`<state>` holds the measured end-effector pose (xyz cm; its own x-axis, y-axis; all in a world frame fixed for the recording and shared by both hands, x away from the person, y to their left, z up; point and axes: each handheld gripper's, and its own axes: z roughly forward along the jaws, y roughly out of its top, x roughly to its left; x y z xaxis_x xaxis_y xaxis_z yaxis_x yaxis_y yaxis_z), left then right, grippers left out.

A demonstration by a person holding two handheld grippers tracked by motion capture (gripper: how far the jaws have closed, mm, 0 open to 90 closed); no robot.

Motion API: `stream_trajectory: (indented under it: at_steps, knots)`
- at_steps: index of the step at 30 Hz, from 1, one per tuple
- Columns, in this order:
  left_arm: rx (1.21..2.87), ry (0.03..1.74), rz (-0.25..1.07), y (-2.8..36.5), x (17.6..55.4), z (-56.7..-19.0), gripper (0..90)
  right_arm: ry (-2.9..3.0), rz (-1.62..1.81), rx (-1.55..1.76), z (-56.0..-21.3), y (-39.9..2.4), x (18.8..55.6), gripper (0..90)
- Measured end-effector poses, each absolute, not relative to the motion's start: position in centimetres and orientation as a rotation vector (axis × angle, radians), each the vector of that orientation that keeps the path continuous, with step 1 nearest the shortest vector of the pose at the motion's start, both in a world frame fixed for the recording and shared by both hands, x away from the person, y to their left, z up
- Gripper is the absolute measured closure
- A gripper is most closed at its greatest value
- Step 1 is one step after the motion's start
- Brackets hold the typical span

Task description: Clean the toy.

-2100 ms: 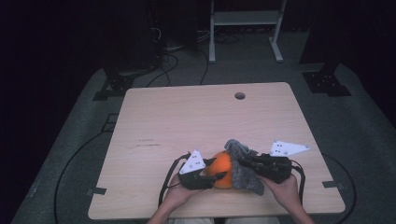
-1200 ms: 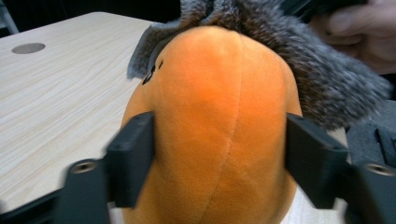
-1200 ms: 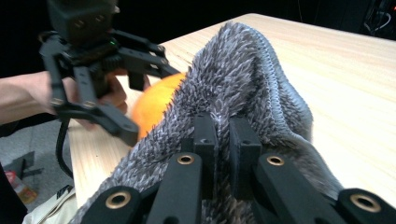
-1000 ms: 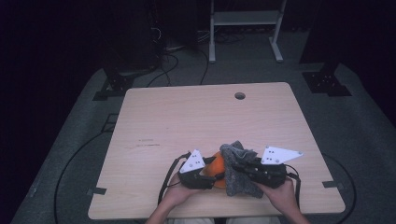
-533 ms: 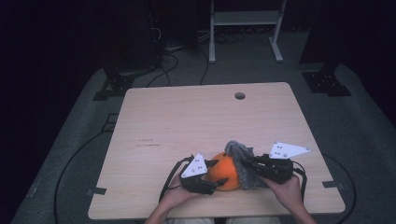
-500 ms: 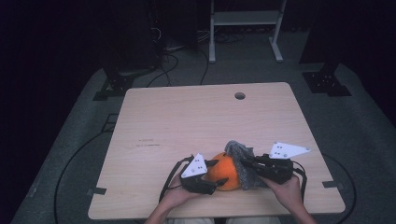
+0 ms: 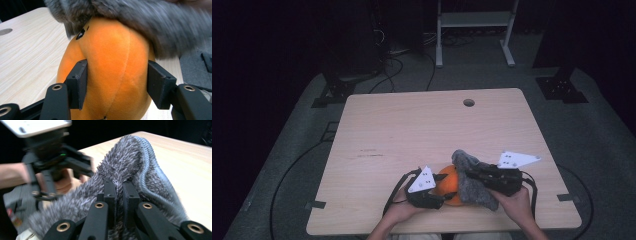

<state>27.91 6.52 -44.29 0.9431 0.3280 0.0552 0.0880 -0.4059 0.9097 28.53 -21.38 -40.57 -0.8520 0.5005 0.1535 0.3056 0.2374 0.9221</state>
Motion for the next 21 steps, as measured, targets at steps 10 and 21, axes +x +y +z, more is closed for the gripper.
stream_trajectory:
  at_steps: [10, 21]
  knots:
    - [1.998, 0.265, 0.291, 6.2, 27.6, -44.4, 39.4, 2.326, 1.659, 0.715, -39.5, -21.3, 27.6, 82.9]
    - [1.982, 0.291, 0.29, 6.5, 27.9, -44.4, 40.6, 2.319, 1.625, 0.872, -40.9, -23.5, 28.6, 82.9]
